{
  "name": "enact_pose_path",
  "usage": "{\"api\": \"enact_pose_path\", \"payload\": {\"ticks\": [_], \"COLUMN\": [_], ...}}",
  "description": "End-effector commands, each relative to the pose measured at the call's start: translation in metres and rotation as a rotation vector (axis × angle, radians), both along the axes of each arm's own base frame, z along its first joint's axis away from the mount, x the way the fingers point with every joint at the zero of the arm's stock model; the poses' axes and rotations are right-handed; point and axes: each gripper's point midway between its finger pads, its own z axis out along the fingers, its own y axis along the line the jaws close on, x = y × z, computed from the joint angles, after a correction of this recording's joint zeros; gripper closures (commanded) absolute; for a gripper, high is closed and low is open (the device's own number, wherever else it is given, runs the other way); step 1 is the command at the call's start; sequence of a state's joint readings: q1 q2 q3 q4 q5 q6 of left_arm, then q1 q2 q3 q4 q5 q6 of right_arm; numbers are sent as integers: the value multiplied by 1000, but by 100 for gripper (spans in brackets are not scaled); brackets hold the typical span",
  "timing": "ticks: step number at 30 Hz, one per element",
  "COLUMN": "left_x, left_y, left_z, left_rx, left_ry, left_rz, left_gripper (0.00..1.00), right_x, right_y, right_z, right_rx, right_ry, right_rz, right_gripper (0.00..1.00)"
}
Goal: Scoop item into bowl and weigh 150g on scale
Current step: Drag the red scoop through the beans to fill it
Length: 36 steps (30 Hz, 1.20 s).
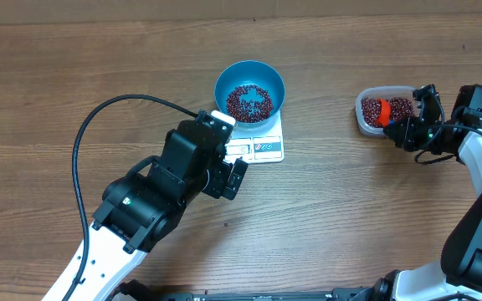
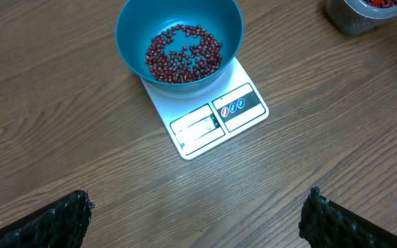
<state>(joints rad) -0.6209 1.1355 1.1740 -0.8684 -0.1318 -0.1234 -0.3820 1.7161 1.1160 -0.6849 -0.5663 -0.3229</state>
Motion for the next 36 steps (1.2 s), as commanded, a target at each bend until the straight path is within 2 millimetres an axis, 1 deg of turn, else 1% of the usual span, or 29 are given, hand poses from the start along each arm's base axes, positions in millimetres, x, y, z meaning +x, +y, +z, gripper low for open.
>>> {"api": "enact_pose_path", "payload": {"ticks": [1, 9, 22, 28, 32, 36], "left_x": [3, 3, 3, 3, 3, 3], "left_y": [2, 2, 2, 2, 2, 2], "left_z": [2, 2, 2, 2, 2, 2], "left_rx": [12, 12, 12, 12, 12, 12], "left_ry": [-12, -12, -12, -12, -12, -12], "left_rz": [0, 0, 0, 0, 0, 0], "left_gripper": [1, 1, 0, 0, 1, 0], "right_x": [1, 4, 7, 4, 1, -1], "right_y": [5, 4, 8, -6, -20, -26], "right_z": [1, 1, 9, 16, 21, 24], "right_rx": [41, 46, 105, 165, 208, 227], "right_ry": [-3, -5, -37, -62, -79, -92], "right_rz": [5, -11, -3, -40, -79, -95], "right_gripper": [96, 96, 96, 96, 96, 96]}}
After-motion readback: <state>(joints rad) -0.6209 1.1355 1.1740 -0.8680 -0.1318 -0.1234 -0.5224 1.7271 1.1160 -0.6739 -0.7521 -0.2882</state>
